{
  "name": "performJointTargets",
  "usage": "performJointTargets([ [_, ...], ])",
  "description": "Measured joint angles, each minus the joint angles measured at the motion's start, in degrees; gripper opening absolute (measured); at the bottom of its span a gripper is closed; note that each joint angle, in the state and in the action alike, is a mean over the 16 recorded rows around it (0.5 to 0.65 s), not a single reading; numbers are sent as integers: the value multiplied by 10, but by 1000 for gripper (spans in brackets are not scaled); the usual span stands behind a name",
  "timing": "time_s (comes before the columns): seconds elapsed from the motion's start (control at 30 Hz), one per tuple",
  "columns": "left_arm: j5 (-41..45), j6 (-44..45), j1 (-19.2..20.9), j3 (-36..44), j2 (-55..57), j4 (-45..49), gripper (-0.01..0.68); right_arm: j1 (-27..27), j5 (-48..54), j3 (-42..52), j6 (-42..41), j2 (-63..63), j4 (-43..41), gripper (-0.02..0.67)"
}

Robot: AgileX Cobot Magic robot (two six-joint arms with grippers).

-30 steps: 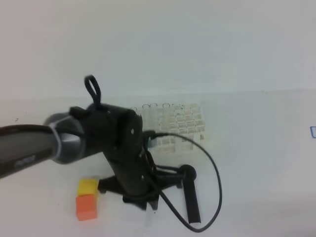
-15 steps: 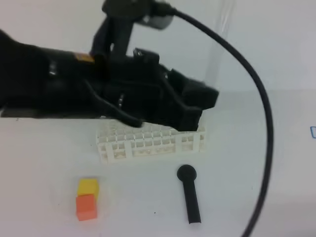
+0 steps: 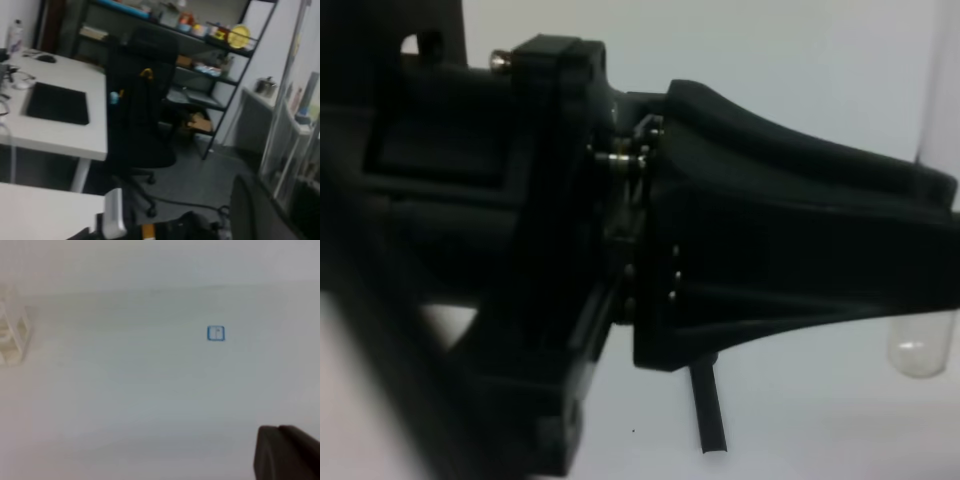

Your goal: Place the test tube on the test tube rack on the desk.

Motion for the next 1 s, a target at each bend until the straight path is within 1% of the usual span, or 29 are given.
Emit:
performJointTargets([
  [0.2, 21, 2, 0, 0, 0, -36, 111, 0, -71, 1, 1, 0, 61, -1],
  [0.5, 2, 0, 0, 0, 0, -93, 111, 0, -164, 2, 5, 0, 156, -1],
  [0.7, -6, -2, 0, 0, 0, -128, 111, 0, -177, 2, 9, 0, 188, -1],
  [1.0, -12, -7, 0, 0, 0, -149, 111, 0, -176, 2, 12, 0, 193, -1],
])
